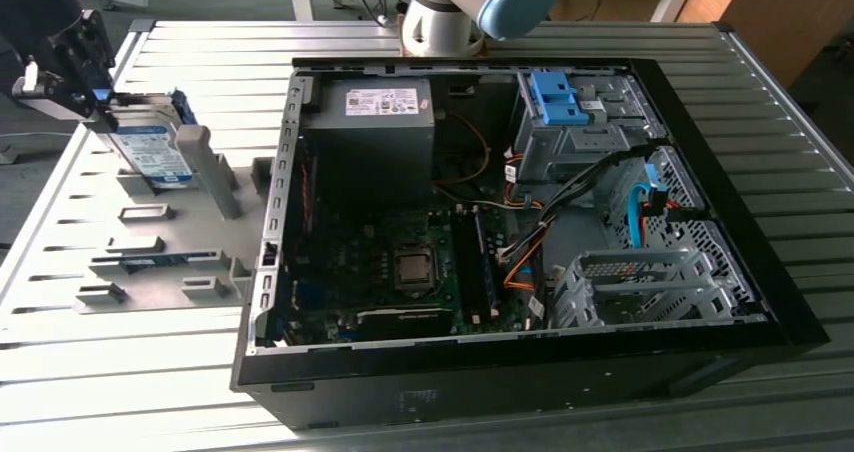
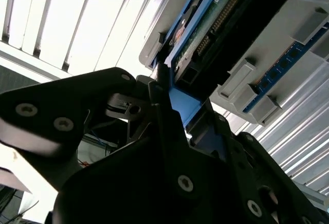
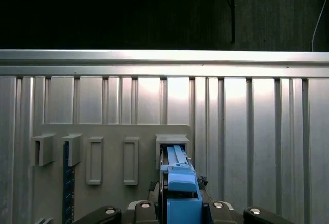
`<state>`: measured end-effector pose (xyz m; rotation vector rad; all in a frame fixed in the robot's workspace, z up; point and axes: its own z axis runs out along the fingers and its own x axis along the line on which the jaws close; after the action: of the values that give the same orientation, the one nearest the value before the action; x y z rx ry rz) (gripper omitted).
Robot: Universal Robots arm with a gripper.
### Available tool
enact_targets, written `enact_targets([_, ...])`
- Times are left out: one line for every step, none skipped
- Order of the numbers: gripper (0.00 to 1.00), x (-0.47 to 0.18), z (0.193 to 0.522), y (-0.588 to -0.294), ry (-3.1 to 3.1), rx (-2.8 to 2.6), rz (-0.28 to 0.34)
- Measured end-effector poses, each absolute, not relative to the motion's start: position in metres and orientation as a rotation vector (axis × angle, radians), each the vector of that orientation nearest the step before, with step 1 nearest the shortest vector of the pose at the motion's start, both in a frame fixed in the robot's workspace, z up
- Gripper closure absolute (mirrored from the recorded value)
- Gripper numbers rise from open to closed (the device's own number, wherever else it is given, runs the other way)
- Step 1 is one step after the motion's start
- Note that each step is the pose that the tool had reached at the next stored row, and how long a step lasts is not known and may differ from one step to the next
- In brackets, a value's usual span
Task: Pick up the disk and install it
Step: 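Pick up the disk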
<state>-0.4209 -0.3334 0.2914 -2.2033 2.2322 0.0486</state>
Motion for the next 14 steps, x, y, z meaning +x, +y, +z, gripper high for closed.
enact_targets([0.64,-0.421,0.291,-0.333,2.232,-2.203,0.049])
enact_targets([0.64,-0.421,0.291,-0.333,2.232,-2.203,0.049])
enact_targets([0.64,-0.421,0.292,-0.333,2.232,-2.203,0.048])
enact_targets([0.64,-0.421,0.294,-0.333,2.232,-2.203,0.048])
enact_targets([0.64,-0.421,0.296,-0.333,2.232,-2.203,0.048])
enact_targets([0.64,-0.421,0.298,-0.333,2.232,-2.203,0.049])
enact_targets([0.64,-0.421,0.301,-0.333,2.232,-2.203,0.048])
enact_targets([0.64,-0.421,0.303,-0.333,2.232,-2.203,0.048])
enact_targets([0.64,-0.421,0.307,-0.333,2.232,-2.203,0.049])
enact_targets([0.64,-0.421,0.31,-0.333,2.232,-2.203,0.048])
enact_targets([0.64,-0.421,0.313,-0.333,2.232,-2.203,0.048])
enact_targets([0.64,-0.421,0.315,-0.333,2.232,-2.203,0.048])
enact_targets([0.64,-0.421,0.316,-0.333,2.232,-2.203,0.049])
enact_targets([0.64,-0.421,0.316,-0.333,2.232,-2.203,0.048])
